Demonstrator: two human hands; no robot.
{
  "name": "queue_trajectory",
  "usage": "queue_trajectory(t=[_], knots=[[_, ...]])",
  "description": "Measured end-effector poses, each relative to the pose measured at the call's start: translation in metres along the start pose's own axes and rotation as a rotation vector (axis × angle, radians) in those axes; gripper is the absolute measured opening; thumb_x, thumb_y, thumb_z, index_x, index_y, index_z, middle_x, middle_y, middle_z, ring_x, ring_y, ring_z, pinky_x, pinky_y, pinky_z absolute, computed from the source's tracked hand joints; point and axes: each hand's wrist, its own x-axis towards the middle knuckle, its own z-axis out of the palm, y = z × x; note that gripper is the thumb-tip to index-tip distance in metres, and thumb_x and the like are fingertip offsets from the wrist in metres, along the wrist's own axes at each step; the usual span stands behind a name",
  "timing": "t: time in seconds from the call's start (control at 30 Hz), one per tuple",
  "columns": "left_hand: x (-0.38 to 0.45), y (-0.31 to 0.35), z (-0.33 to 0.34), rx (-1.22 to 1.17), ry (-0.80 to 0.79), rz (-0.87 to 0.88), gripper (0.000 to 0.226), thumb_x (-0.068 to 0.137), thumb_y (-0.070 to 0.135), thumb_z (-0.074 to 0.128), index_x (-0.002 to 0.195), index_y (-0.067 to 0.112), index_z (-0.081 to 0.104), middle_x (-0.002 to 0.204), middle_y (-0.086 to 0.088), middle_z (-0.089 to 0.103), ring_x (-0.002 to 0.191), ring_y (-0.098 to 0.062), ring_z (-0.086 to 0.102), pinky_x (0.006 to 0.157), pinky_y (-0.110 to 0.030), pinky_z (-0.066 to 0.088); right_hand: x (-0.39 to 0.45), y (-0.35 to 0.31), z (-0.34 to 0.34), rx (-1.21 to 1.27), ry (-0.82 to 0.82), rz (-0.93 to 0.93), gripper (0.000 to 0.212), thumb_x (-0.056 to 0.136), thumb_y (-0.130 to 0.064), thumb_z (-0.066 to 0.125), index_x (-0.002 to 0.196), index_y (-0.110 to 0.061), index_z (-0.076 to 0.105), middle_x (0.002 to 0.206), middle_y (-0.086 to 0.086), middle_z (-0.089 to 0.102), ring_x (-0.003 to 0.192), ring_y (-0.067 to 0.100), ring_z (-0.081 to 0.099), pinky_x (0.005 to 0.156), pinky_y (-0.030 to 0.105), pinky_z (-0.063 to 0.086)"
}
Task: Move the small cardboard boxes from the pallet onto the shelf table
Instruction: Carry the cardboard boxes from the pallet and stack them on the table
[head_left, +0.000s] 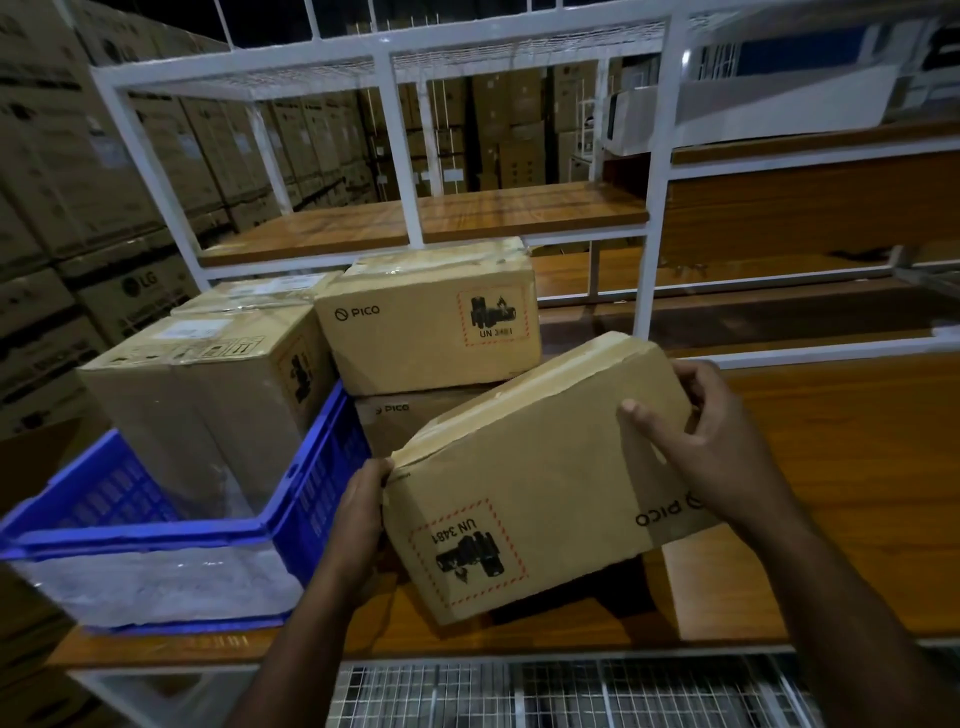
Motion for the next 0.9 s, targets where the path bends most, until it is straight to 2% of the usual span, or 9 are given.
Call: queue_trajectory(t=[0.13,0.27,0.4,0.5,0.57,0.67,0.73,0.8,0.9], knots=[[-0.007,-0.002,0.014,0.002,-0.118,0.001,0.052,0.092,0.071,0.043,0.121,0.034,0.065,0.110,-0.012,0.072,0.103,-0.034,0.070,0.089,-0.060,0.058,0.004,-0.012,-0.006,-0.137,0.102,-0.048,0.064,0.076,-0.064,0.062,0.128,-0.032,0.044,0.109,-0.014,0.051,0.088,0.001,0.053,0.065,0.028,0.048],[-0.006,-0.002,0.023,0.008,-0.074,-0.034,0.065,0.084,0.077,0.045,0.128,0.032,0.060,0.115,-0.011,0.070,0.106,-0.032,0.069,0.090,-0.059,0.057,0.001,-0.017,-0.009,-0.153,0.111,-0.036,0.074,0.069,-0.071,0.055,0.130,-0.030,0.044,0.109,-0.014,0.050,0.092,0.005,0.054,0.065,0.028,0.047],[-0.005,-0.001,0.021,-0.006,-0.095,-0.039,0.047,0.099,0.060,0.041,0.124,0.027,0.063,0.112,-0.016,0.070,0.105,-0.036,0.068,0.093,-0.058,0.054,-0.006,-0.025,-0.007,-0.215,0.108,-0.080,0.073,0.072,-0.069,0.061,0.132,-0.032,0.044,0.115,-0.012,0.055,0.100,0.009,0.055,0.071,0.033,0.053],[-0.006,-0.014,0.027,0.007,-0.161,-0.094,0.042,0.104,0.043,0.039,0.118,0.013,0.065,0.109,-0.020,0.067,0.104,-0.033,0.067,0.085,-0.049,0.058,-0.007,-0.044,-0.007,-0.336,0.127,-0.184,0.070,0.075,-0.063,0.061,0.136,-0.030,0.047,0.126,-0.006,0.059,0.108,0.012,0.056,0.083,0.044,0.056],[-0.012,-0.027,0.038,0.018,-0.210,-0.167,0.045,0.105,0.040,0.037,0.119,0.006,0.063,0.111,-0.018,0.065,0.103,-0.032,0.066,0.077,-0.041,0.060,-0.007,-0.059,-0.003,-0.451,0.100,-0.254,0.069,0.077,-0.060,0.065,0.138,-0.031,0.048,0.133,-0.006,0.058,0.115,0.012,0.054,0.089,0.038,0.051],[-0.017,-0.037,0.052,0.044,-0.224,-0.271,0.048,0.107,0.045,0.031,0.119,0.011,0.062,0.120,-0.015,0.065,0.108,-0.028,0.065,0.074,-0.038,0.058,-0.014,-0.079,0.013,-0.568,0.008,-0.320,0.066,0.081,-0.052,0.072,0.140,-0.033,0.047,0.139,-0.009,0.054,0.122,0.010,0.049,0.089,0.027,0.038],[-0.012,-0.034,0.058,0.114,-0.240,-0.223,0.042,0.109,0.046,0.030,0.113,0.022,0.064,0.113,-0.004,0.069,0.102,-0.018,0.066,0.074,-0.032,0.053,-0.023,-0.085,0.027,-0.587,-0.085,-0.384,0.069,0.083,-0.050,0.072,0.143,-0.034,0.043,0.146,-0.011,0.049,0.130,0.009,0.045,0.098,0.029,0.039],[-0.004,-0.024,0.059,0.115,-0.210,-0.130,0.033,0.103,0.049,0.043,0.111,0.026,0.067,0.118,-0.003,0.073,0.094,-0.011,0.072,0.075,-0.030,0.055,-0.030,-0.088,0.044,-0.607,-0.182,-0.474,0.071,0.085,-0.052,0.069,0.147,-0.033,0.040,0.152,-0.011,0.043,0.137,0.008,0.039,0.110,0.032,0.034],[-0.004,-0.003,0.055,0.027,-0.118,0.130,0.031,0.107,0.038,0.039,0.127,0.032,0.061,0.126,0.003,0.070,0.101,-0.002,0.070,0.079,-0.026,0.058,-0.031,-0.089,0.063,-0.659,-0.214,-0.592,0.067,0.087,-0.051,0.067,0.146,-0.027,0.044,0.151,-0.008,0.045,0.138,0.011,0.038,0.110,0.030,0.033]])
